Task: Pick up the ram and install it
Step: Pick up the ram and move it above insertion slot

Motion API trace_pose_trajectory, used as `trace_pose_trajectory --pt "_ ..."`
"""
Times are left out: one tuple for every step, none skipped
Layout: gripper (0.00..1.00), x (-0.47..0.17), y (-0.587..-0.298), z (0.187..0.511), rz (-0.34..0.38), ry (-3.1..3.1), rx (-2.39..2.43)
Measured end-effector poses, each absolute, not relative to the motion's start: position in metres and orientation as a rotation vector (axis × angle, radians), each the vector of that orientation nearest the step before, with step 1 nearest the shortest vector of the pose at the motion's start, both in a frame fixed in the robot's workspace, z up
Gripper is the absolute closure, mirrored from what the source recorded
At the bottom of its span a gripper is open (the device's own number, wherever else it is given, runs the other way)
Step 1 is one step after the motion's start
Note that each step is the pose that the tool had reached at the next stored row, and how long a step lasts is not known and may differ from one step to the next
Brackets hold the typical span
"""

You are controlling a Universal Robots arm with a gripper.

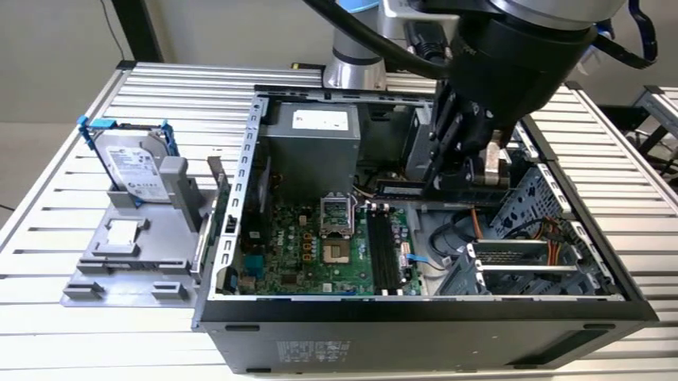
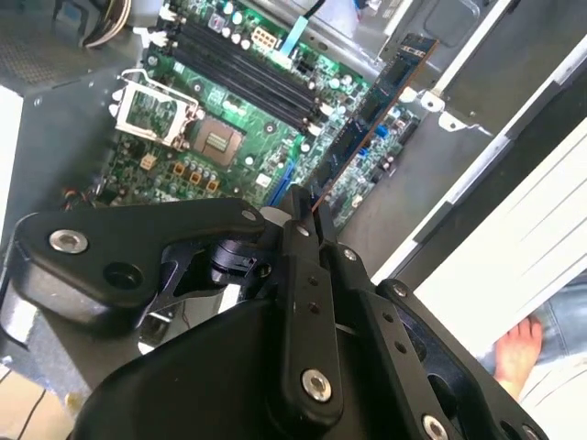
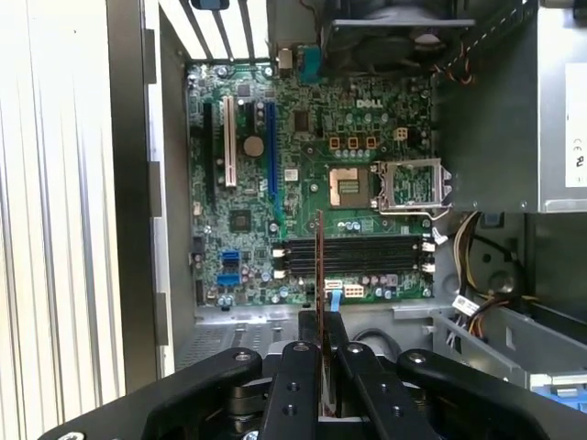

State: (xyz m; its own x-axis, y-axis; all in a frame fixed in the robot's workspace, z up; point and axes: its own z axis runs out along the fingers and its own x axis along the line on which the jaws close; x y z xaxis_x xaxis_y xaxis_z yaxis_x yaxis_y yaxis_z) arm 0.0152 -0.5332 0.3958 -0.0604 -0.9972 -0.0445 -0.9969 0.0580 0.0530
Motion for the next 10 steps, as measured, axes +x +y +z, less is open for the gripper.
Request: trace_pose_trajectory --pt "1.0 0.0166 -0.5332 0.3958 -0.108 -2.287 2.146" --pt "1.0 0.0178 -0.5332 0.3958 -0.109 -2.291 2.142" --pt "1.0 0.0188 -0.5332 0.3958 -0.109 -2.294 2.138" --pt "1.0 0.0191 -0.5332 0.3958 -0.109 -2.296 2.137" --pt "1.0 0.0191 -0.5332 0.3958 -0.109 -2.296 2.137" --pt "1.0 0.0191 -0.5332 0.3958 -0.109 -2.296 2.137" --pt "1.0 0.0191 -0.5332 0.3958 -0.109 -2.296 2.137" --pt "1.0 0.0191 -0.5332 0.3958 -0.109 -2.296 2.137" --pt "1.0 0.0191 -0.5332 0.3958 -0.109 -2.296 2.137" --pt "1.0 0.0192 -0.5329 0.3958 -0.109 -2.296 2.137"
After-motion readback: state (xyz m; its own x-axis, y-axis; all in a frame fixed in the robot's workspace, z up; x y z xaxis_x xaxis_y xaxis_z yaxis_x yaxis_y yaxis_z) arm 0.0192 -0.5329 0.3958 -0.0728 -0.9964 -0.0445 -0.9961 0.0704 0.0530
